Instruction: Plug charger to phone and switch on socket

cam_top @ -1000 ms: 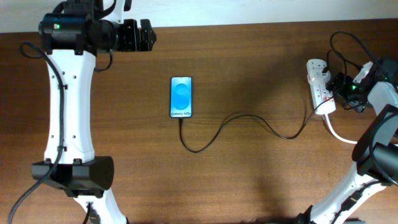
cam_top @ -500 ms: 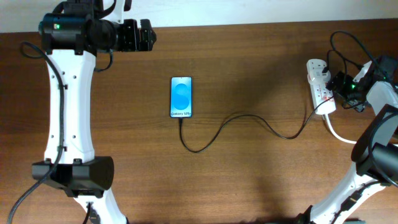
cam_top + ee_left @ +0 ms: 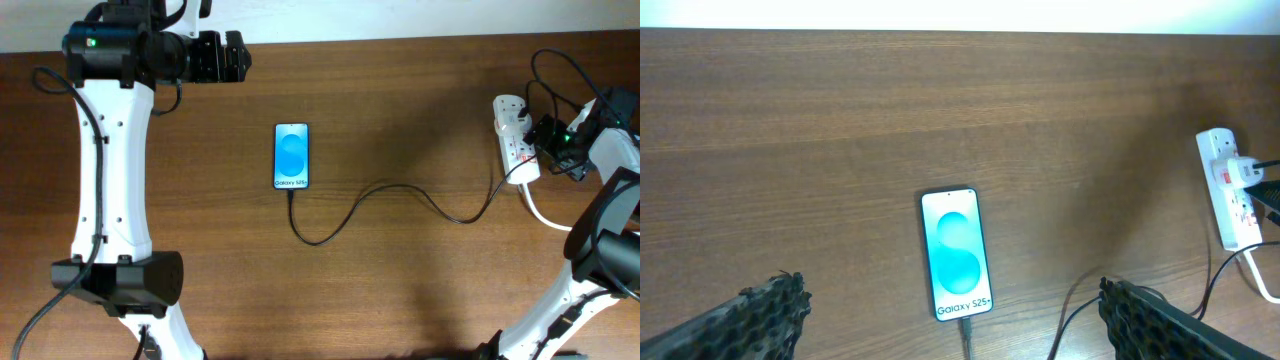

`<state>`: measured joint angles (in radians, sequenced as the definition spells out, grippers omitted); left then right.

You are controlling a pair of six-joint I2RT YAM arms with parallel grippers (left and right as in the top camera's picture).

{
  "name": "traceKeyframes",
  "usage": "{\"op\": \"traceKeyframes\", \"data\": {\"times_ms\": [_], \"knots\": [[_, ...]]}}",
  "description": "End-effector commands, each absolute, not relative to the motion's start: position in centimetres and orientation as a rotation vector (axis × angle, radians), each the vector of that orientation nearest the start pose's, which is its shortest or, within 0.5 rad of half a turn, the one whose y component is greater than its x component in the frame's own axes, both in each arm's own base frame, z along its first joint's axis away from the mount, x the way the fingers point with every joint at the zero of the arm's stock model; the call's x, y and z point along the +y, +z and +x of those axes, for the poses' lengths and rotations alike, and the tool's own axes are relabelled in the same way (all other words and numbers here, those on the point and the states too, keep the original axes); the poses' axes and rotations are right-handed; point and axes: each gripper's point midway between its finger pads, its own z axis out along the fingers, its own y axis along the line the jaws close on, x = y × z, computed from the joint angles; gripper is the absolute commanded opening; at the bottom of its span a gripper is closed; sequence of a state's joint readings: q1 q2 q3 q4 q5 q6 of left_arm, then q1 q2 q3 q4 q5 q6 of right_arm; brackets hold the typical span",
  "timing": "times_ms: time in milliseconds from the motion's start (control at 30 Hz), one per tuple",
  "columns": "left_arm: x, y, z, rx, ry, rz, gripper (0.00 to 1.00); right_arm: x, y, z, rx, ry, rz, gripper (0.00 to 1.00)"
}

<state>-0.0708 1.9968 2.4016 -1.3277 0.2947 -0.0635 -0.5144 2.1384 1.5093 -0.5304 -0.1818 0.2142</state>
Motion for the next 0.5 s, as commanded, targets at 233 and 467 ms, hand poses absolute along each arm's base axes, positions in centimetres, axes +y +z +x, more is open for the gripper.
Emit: {"op": "traceKeyframes", "data": {"times_ms": [233,467], "knots": [[-8.2,33.1,46.6,2.441,-0.41,0.15,0.99,-22.6,3.2,44.1,2.547,0.207,0.932,0.99],[-8.2,33.1,46.6,2.441,-0.41,0.15,0.99,-23.4,3.5,45.1,2.512,0.169,0.902,0.98]]}}
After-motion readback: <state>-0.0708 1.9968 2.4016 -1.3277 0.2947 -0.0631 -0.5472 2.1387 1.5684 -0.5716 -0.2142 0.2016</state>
